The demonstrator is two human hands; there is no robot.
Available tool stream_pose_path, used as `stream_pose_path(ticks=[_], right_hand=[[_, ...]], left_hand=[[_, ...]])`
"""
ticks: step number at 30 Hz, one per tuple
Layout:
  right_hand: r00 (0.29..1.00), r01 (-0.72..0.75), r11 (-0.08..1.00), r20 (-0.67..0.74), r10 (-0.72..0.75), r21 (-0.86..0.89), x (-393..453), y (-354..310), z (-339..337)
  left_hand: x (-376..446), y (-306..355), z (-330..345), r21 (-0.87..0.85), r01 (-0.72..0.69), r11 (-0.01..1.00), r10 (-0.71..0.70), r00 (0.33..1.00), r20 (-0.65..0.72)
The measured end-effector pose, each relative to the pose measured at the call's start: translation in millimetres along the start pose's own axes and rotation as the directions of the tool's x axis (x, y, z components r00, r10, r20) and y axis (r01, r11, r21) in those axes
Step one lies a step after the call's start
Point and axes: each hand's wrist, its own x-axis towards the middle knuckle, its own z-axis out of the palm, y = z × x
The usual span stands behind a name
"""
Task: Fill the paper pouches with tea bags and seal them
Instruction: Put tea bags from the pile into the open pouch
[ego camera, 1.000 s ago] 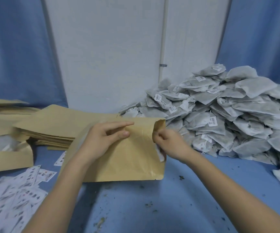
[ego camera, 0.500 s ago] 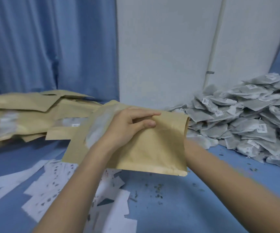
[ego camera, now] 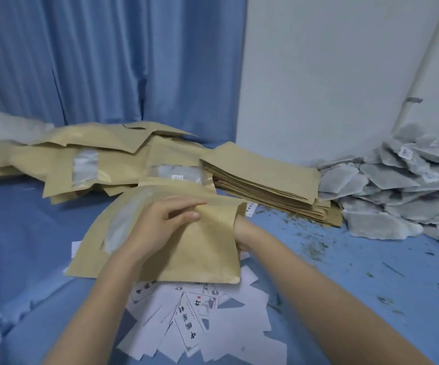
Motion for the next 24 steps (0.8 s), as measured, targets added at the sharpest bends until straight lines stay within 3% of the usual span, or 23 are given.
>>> stream_pose_path(ticks=[2, 5, 7, 10, 12, 19, 24], right_hand=[[0.998, 0.049, 0.995, -0.025, -0.051, -0.084, -0.5, 14.4, -7.6], [0.950, 0.150, 0.977, -0.251, -0.184, -0.149, -9.6, 36.3, -27.1], [0.943, 0.099, 0.978, -0.296, -0.152, -0.185, -13.3, 52.4, -40.4], [0.995, 0.064, 0.811, -0.022, -0.094, -0.581, -15.1, 76.5, -52.6], [0.992, 0.112, 0.738, 0.118, -0.043, -0.665, -14.7, 84.0, -52.6], [0.965, 0.225, 0.711, 0.053, -0.256, -0.666, -8.6, 88.1, -57.3], [0.990, 0.128, 0.799, 0.024, -0.140, -0.588, -8.2, 87.9, -64.3]], left_hand=[[-1.7, -9.0, 0.5, -0.010, 0.011, 1.000, -0.011, 1.000, 0.000], [1.8, -16.5, 0.7, 0.002, 0.005, 1.000, -0.004, 1.000, -0.022], [5.9, -19.8, 0.9, 0.010, 0.003, 1.000, -0.003, 1.000, -0.024], [10.8, -24.4, 1.4, 0.019, 0.001, 1.000, -0.001, 1.000, -0.020], [12.9, -25.9, 1.2, 0.010, 0.008, 1.000, -0.007, 0.999, -0.034], [14.3, -27.4, -2.5, -0.008, 0.008, 1.000, -0.009, 0.999, -0.053], [14.3, -27.2, -2.2, -0.009, 0.017, 1.000, -0.017, 0.998, -0.061]])
